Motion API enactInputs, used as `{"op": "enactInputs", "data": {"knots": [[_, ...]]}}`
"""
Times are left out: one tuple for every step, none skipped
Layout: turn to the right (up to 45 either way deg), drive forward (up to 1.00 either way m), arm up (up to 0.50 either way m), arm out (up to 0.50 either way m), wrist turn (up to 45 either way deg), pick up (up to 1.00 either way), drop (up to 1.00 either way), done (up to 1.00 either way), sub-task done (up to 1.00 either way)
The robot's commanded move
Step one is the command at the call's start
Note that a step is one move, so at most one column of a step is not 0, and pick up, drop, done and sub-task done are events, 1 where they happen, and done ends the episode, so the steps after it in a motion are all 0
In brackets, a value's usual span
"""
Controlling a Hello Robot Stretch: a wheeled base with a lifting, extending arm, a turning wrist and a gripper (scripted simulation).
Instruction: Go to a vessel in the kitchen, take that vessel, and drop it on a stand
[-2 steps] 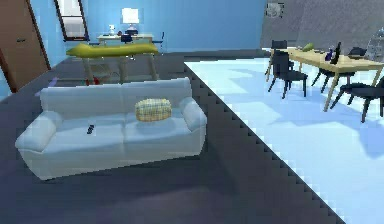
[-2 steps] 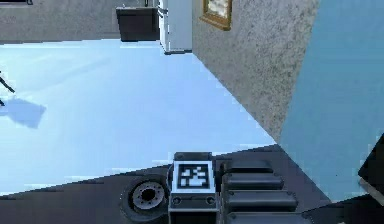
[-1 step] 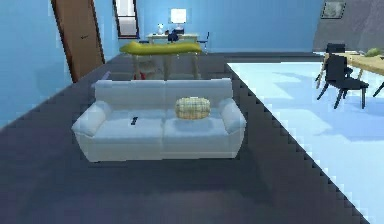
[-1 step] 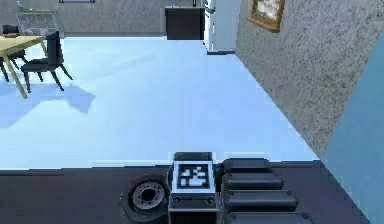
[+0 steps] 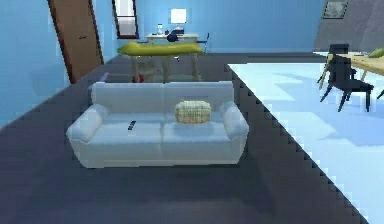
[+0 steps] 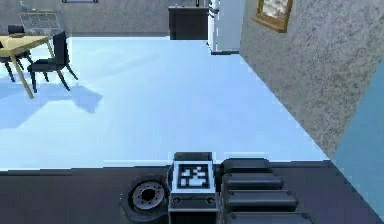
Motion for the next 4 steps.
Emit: {"op": "enactInputs", "data": {"knots": [[-45.0, 0.00, 0.00, 0.00, 0.0, 0.00, 0.00, 0.00, 0.00], [-45.0, 0.00, 0.00, 0.00, 0.0, 0.00, 0.00, 0.00, 0.00], [-45.0, 0.00, 0.00, 0.00, 0.0, 0.00, 0.00, 0.00, 0.00], [-39.0, 0.00, 0.00, 0.00, 0.0, 0.00, 0.00, 0.00, 0.00]]}}
